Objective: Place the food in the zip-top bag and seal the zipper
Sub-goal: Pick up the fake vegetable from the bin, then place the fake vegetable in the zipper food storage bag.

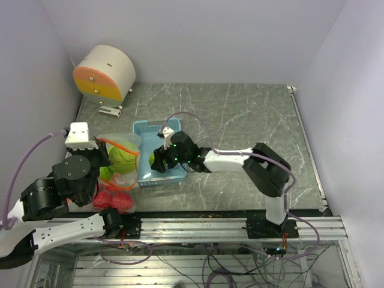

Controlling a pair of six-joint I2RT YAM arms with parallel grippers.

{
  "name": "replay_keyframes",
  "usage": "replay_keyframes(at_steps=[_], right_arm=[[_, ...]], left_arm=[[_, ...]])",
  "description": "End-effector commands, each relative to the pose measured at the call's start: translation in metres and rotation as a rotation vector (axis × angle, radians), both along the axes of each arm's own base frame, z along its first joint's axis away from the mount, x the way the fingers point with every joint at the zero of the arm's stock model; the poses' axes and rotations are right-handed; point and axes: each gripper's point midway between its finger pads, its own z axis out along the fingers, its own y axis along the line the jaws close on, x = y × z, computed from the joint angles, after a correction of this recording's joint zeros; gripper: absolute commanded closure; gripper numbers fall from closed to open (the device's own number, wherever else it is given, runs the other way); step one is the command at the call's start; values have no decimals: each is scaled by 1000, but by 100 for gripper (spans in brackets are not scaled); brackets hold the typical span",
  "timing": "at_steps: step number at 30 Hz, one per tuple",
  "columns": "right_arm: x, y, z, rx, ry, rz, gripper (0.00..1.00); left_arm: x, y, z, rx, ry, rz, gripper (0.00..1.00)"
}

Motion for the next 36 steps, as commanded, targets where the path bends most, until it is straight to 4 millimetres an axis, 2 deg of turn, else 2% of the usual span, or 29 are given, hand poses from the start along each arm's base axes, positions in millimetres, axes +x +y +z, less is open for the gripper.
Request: replay_keyframes(at_steps=[1,6,7,8,9,13,16,21,23,29,33,36], right_arm=[[22,-19,90,155,-152,-77,51],[14,-60,154,212,-272,-132,50],[10,-67,172,236,-302,-133,50],[4,-77,174,234,-311,-132,50],[-3,-85,187,253,-330,-126,50],[-25,-111,210,304,-374,-105,50],[-34,-128,212,299,-387,-113,50],[-41,-150,191,232,-364,-151,50],[-48,-158,193,247,-359,-151,50],[-77,-162,217,340,-381,-43,50],[-87,-161,213,367,-372,3,50],[-98,-146,203,359,-322,97,51]], left_arm=[[8,-27,19,-60,-35,-61,93],[16,-60,27,-88,-52,-129,93],[18,-67,26,-96,-53,-142,93],[20,-73,25,-107,-52,-149,93],[22,-80,23,-121,-51,-152,93],[34,-107,6,-160,-68,-162,93],[44,-126,-18,-165,-58,-139,93],[61,-156,-87,-88,27,-92,93],[65,-166,-106,-72,55,-91,93],[73,-187,-138,-6,109,-111,93],[78,-181,-162,3,142,-84,93],[78,-172,-157,-21,129,-76,93]])
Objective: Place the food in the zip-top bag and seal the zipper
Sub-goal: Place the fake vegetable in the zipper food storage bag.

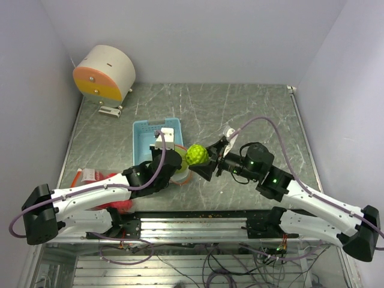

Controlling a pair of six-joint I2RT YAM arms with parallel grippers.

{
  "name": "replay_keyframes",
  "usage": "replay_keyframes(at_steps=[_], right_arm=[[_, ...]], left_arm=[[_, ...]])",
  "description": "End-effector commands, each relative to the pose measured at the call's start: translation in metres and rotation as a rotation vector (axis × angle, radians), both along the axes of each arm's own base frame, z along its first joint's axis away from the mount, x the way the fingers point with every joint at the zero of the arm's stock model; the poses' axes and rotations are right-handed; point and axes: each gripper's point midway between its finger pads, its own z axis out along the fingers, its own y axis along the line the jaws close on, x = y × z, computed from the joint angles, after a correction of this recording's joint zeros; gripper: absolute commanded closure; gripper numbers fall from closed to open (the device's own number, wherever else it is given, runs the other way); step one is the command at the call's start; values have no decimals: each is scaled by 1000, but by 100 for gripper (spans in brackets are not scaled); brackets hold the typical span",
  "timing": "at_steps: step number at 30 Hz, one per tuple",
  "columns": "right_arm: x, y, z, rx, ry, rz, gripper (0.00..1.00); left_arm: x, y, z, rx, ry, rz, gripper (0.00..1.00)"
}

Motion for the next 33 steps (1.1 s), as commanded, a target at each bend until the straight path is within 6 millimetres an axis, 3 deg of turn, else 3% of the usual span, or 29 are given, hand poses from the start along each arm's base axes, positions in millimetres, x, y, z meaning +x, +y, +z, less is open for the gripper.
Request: replay_keyframes(at_steps=[1,6,18,23,29,33], right_arm=[[-21,22,-18,-31,40,165,51],[-32,44,-39,-88,51,217,51],[36,70,-77,-158,117,-92,47],[41,94,-76,-163,103,-78,42],[34,120,-80,-221,79,-36,27],[26,119,-88,-254,92,-16,6]], left_arm=[[4,6,11,-109,-34,16,93],[5,14,19,-116,-39,23,93],[1,19,19,-139,-22,-1,93],[-2,23,18,-141,-18,-6,93],[-3,34,12,-134,-15,19,93],[-3,41,8,-131,-16,38,93]])
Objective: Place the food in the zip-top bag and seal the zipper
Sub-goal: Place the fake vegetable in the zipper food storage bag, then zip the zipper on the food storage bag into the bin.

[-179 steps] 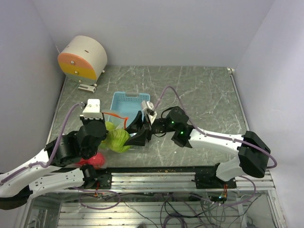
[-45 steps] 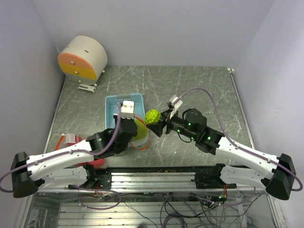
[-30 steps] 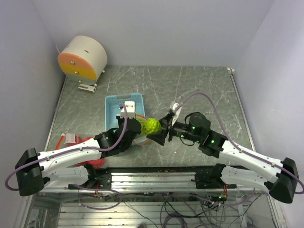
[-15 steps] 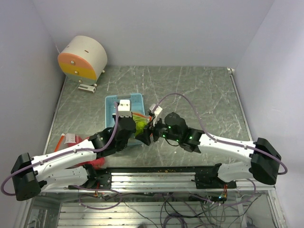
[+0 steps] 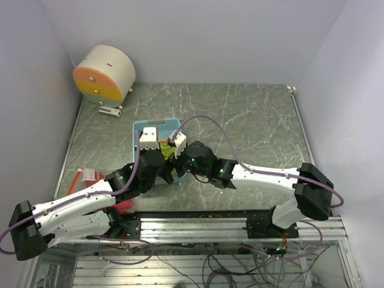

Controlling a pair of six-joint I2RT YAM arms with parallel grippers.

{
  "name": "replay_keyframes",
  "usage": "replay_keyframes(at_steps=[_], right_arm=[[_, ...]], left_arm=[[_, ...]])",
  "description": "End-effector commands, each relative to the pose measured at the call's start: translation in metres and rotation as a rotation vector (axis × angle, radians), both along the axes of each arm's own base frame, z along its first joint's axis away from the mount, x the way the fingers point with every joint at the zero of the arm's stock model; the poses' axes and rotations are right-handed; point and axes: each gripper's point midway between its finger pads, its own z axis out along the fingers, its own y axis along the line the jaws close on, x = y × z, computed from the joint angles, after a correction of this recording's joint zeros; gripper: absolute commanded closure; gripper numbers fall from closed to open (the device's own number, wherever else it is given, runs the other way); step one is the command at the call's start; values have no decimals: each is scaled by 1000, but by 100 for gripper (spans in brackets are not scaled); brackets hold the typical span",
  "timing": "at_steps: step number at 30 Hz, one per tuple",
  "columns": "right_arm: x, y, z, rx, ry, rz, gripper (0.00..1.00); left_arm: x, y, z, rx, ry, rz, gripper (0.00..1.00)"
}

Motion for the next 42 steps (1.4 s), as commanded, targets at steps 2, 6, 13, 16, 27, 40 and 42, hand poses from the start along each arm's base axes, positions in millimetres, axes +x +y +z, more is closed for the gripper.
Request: replay_keyframes(at_steps=[2,6,13,16,27,40,42], right_arm=[[-5,1,12,8,-17,4,0],[-7,-13,20,14,-24,-24,0],[-6,-56,60,101,-43,-156,0],[-5,-73,48,56,-3,-223,2],[-2,-86,-22,6,193,-405,41],[2,-50,-23,107,224,-354,46],[3,-45,-28,93,234,-352,56]], left_arm=[[1,4,-5,-34,-3,13,93],[3,6,-11,-29,10,19,93],[3,12,-10,-25,9,34,93],[3,14,-8,-24,4,36,93],[1,15,0,-43,-1,23,93],[-2,21,4,-42,-8,28,93],[-2,21,5,-41,-9,27,93]])
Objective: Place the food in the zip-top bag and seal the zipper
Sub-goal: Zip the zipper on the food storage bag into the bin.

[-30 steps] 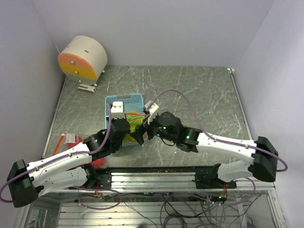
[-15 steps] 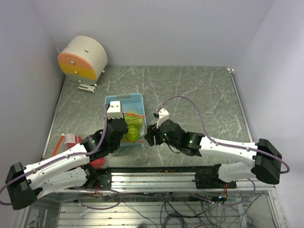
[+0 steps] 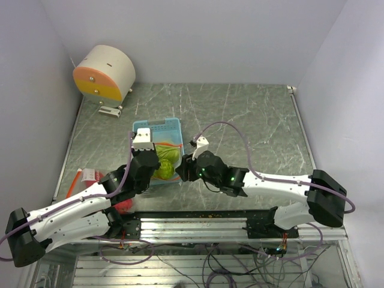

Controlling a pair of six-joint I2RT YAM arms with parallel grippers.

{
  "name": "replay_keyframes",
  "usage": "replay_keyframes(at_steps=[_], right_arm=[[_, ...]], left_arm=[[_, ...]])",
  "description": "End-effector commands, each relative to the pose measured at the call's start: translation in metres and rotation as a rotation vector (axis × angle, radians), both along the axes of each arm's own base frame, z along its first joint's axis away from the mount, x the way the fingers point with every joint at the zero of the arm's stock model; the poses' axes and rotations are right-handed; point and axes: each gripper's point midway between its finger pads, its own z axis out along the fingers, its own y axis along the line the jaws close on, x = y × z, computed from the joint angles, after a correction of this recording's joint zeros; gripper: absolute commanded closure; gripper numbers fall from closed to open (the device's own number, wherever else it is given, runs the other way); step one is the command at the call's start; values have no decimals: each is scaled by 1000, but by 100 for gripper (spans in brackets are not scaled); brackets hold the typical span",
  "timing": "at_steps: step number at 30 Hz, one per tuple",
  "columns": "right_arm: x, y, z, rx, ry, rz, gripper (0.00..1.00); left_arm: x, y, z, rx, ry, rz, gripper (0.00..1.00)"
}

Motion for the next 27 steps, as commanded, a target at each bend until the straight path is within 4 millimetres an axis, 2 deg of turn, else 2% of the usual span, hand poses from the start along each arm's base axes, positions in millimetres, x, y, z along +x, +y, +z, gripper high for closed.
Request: replay_keyframes(at_steps=[1,2,3,4,6,10,11,12,14,15,17,19,21,24,25,27], right_arm=[[5,17,3,39,12,2,70],[5,19,4,39,14,5,86],[6,21,8,41,10,6,97],[8,22,13,38,3,3,100],[12,23,34,41,-33,-2,100],[25,33,106,75,-129,16,100],[28,36,119,84,-141,27,100],[32,39,131,100,-154,34,100],[42,41,139,125,-152,43,100],[48,41,138,134,-138,44,100],[58,39,127,147,-93,49,100],[63,38,112,176,-40,74,100],[65,36,95,215,20,101,100],[66,36,94,320,80,149,100],[67,37,98,352,87,160,100],[69,39,109,409,91,182,100]], left_arm=[[1,3,9,-19,-18,13,93],[1,4,9,-14,-17,14,93],[1,4,9,-11,-17,16,93],[1,5,10,-5,-17,14,93],[1,5,15,4,-25,11,93],[5,5,42,53,-52,-2,93],[6,3,47,68,-51,-8,93],[7,1,49,80,-48,-22,93],[6,-3,48,92,-42,-48,91],[5,-4,47,91,-42,-60,86],[3,-5,47,82,-49,-83,68],[-1,-4,50,67,-62,-113,58],[-7,-4,55,60,-80,-153,34],[-16,1,67,43,-110,-201,4],[-20,2,70,32,-120,-217,0],[-28,3,79,4,-147,-262,0]])
